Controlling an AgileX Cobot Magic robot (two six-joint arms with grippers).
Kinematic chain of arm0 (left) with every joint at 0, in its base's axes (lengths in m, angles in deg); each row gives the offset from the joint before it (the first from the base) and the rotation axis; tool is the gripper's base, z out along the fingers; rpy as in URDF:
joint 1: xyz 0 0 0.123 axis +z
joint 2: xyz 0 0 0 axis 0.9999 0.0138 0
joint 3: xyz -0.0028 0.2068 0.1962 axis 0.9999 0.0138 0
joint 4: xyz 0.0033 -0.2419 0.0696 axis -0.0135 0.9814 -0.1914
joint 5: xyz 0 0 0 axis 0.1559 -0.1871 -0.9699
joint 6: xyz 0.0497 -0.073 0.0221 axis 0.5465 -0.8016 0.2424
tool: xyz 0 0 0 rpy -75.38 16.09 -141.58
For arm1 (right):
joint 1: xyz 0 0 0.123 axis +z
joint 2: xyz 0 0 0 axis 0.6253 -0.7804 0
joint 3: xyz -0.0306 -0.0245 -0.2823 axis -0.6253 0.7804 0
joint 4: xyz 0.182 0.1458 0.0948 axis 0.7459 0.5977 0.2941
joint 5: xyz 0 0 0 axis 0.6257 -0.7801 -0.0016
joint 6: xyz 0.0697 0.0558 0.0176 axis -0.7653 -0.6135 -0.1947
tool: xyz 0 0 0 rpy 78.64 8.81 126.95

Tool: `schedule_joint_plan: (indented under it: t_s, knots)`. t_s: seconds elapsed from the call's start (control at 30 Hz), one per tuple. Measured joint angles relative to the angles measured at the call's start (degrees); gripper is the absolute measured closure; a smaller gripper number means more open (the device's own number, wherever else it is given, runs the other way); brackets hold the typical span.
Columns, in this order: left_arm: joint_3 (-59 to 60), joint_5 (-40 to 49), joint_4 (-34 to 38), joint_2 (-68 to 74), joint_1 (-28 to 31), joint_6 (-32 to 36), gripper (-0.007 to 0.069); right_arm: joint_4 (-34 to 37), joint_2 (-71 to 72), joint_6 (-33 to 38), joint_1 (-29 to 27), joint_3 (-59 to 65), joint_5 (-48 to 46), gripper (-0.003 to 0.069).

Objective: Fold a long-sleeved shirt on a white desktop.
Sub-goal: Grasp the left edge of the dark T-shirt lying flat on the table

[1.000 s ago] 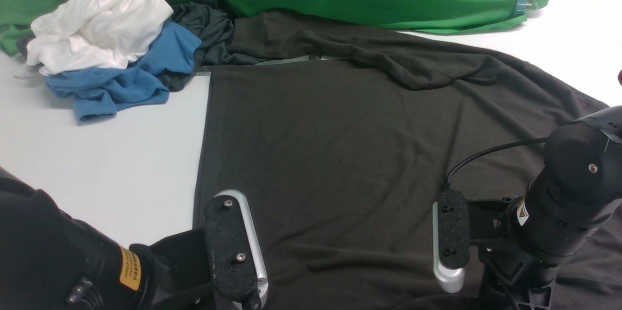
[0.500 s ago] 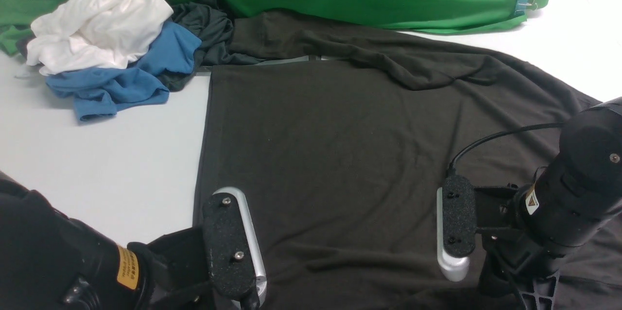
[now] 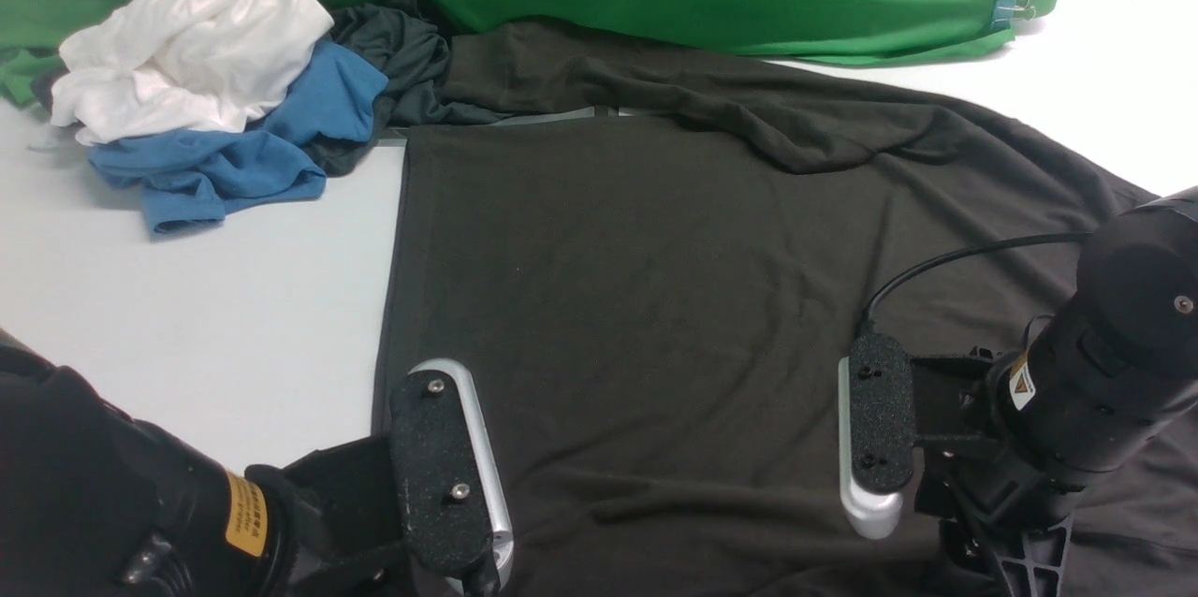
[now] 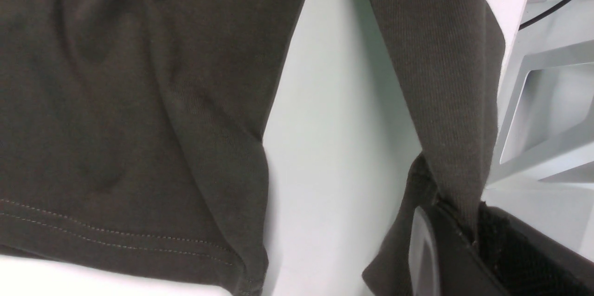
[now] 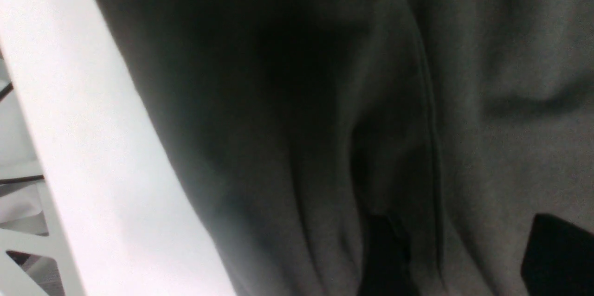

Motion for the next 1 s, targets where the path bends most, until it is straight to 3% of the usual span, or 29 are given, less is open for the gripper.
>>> schedule_joint_plan:
  t_s: [0.33, 0.57, 1.0]
  knots:
    - [0.00, -0.07, -0.02, 0.00, 0.00, 0.00, 0.0564, 0.00, -5.32, 1.00, 0.00, 0.00, 0.11, 0.0333]
    - [0.00, -0.13, -0.02, 0.00, 0.00, 0.00, 0.0564, 0.12, -5.50, 1.18, 0.00, 0.00, -0.50, 0.0601]
    - [0.00, 1.38, -4.73, 0.00, 0.00, -3.79, 0.0564, -0.97, 1.41, -3.70, 0.00, 0.00, -0.99, 0.0616]
